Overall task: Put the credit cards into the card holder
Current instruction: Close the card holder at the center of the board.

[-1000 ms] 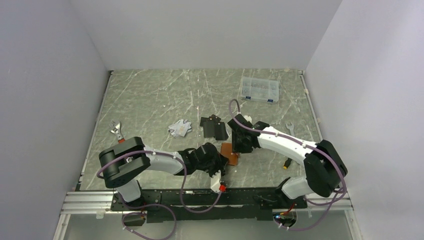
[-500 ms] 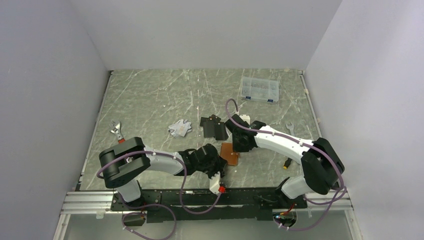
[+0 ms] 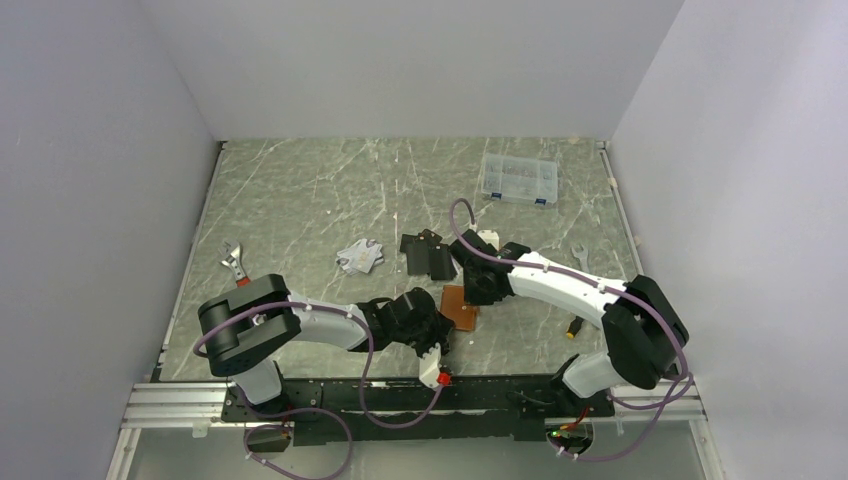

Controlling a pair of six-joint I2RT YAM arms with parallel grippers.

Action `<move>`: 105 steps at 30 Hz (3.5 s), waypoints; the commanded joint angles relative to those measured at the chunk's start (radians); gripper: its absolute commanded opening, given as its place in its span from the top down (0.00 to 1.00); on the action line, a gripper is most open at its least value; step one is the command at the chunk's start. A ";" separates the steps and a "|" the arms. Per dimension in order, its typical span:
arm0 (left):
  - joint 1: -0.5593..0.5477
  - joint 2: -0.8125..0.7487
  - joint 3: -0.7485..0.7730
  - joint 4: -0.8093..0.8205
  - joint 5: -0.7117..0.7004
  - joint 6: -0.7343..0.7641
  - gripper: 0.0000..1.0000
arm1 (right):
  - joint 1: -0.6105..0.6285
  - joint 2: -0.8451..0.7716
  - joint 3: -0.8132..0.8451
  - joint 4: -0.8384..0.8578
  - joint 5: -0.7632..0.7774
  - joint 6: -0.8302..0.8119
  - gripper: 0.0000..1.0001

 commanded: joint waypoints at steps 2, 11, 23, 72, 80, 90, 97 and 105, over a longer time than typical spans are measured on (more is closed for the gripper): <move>-0.007 -0.010 0.006 0.001 0.003 -0.030 1.00 | 0.003 0.002 0.005 -0.019 0.005 0.009 1.00; -0.007 -0.014 -0.007 0.015 -0.010 -0.020 1.00 | -0.002 -0.092 -0.122 0.172 -0.072 0.137 1.00; -0.007 -0.016 -0.009 0.019 -0.013 -0.027 1.00 | -0.008 -0.180 -0.240 0.328 -0.054 0.286 1.00; -0.008 -0.028 -0.011 0.003 -0.022 -0.035 1.00 | -0.016 -0.131 -0.350 0.418 -0.052 0.366 1.00; -0.002 -0.032 0.005 -0.014 -0.036 -0.048 1.00 | -0.023 -0.181 -0.440 0.443 -0.047 0.423 1.00; 0.028 -0.051 0.041 -0.069 -0.029 -0.091 1.00 | -0.051 -0.180 -0.519 0.441 -0.064 0.452 1.00; 0.121 -0.082 0.201 -0.330 0.094 -0.266 1.00 | -0.065 -0.117 -0.507 0.352 -0.081 0.471 1.00; 0.344 -0.162 0.347 -0.598 0.318 -0.426 0.98 | -0.068 -0.083 -0.448 0.198 -0.097 0.468 1.00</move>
